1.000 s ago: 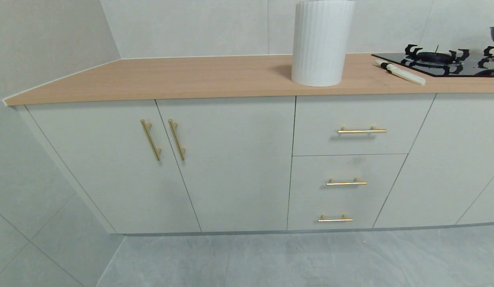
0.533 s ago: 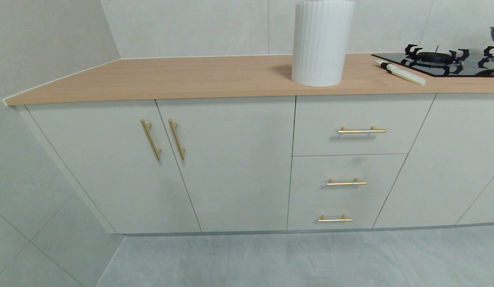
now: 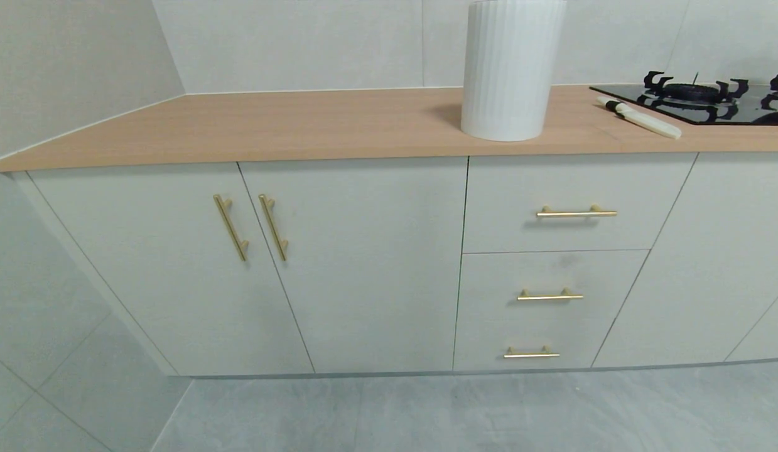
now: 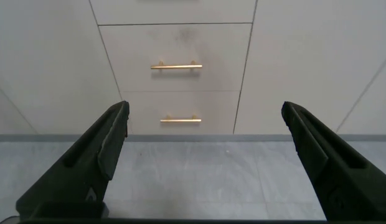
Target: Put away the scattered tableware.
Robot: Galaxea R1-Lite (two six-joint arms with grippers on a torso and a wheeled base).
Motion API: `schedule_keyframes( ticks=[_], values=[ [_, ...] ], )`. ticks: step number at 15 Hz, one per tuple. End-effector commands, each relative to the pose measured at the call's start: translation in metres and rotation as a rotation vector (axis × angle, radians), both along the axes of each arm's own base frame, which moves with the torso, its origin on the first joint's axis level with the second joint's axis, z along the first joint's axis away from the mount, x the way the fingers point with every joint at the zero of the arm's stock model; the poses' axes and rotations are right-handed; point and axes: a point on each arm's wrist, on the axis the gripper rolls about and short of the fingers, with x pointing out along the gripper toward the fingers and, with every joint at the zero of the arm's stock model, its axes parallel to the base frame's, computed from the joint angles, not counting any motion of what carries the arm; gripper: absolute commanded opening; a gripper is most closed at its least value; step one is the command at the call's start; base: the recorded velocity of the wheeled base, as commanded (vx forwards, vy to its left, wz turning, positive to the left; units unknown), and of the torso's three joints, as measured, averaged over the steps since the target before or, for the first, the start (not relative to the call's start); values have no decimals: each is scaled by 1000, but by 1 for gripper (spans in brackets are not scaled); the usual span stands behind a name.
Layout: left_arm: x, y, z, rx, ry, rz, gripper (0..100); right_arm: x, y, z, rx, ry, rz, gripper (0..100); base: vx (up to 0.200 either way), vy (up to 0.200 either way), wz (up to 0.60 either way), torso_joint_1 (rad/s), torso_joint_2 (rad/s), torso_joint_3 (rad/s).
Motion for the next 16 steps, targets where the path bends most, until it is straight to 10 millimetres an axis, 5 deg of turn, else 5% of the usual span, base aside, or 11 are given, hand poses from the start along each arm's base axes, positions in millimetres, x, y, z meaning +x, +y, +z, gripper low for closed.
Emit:
schedule_keyframes(
  ticks=[1,16],
  values=[
    [0,0,0,-1,1,0,100,0,0,0,0,2,3,100,200,0,0,2,-2,-7],
    [0,0,0,-3,1,0,100,0,0,0,0,2,3,100,200,0,0,2,1,1]
  ],
)
